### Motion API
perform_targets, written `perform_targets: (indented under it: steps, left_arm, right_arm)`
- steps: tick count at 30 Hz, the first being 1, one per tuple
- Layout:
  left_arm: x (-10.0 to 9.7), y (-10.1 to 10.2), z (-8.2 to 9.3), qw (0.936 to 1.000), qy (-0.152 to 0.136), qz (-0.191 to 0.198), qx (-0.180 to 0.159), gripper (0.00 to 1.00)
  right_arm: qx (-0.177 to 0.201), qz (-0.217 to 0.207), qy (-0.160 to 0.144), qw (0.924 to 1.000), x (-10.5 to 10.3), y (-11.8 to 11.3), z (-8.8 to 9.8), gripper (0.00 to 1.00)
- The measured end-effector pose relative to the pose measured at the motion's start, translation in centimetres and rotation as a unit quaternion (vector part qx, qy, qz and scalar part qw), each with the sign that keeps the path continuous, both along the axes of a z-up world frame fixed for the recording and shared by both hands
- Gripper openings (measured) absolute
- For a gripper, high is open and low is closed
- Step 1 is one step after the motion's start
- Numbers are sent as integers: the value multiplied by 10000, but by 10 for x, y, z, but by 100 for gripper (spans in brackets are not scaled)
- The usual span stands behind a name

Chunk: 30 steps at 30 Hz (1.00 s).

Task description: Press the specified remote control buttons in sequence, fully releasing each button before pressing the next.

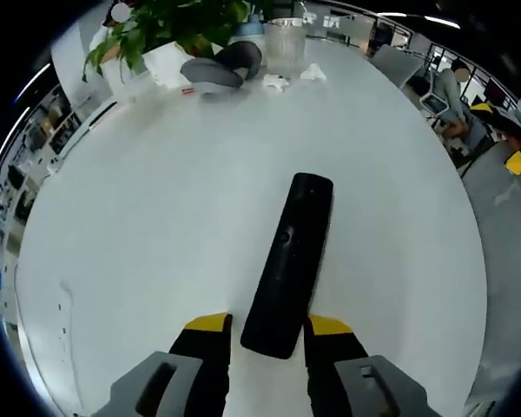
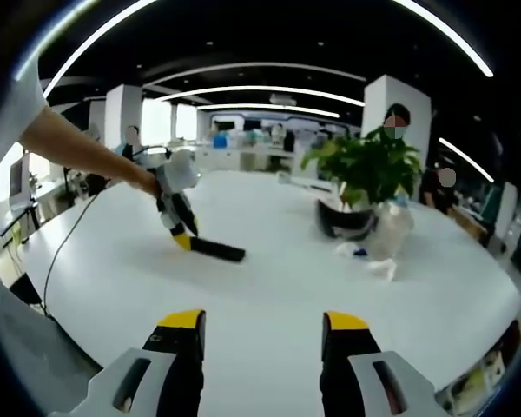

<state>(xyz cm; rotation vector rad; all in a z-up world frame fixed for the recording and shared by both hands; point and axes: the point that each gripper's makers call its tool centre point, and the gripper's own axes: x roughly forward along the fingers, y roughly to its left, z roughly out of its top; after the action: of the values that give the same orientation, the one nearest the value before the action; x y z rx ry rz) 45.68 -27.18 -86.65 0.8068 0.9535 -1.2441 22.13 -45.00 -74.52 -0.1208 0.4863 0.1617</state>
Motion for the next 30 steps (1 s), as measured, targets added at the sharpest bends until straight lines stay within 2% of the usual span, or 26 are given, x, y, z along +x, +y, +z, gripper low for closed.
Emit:
perform_targets:
  steps: [4,10,18,19,30]
  left_arm:
    - [-1,0,0,9999,-53,-13,-123,28]
    - [-2,-2,1,9999,-97,14,-80,26]
    - [-8,-3,2,9998,-106,96,101,23]
    - [-7,-3,3,9997,-169,-45,141,23]
    - [-13,-3,4,9989,-125,45,446,23]
  right_arm:
    - [1,-33,-16,10000,0,-1,1,50]
    - [-2,-28,-16,10000,-1,-1,1,50]
    - [12,-68,-99,9999,0,-3,5,50]
    - [14,-68,-103,9999,0,-3,5,50]
    - [18,-35,-140,9999,0,-3,7,49]
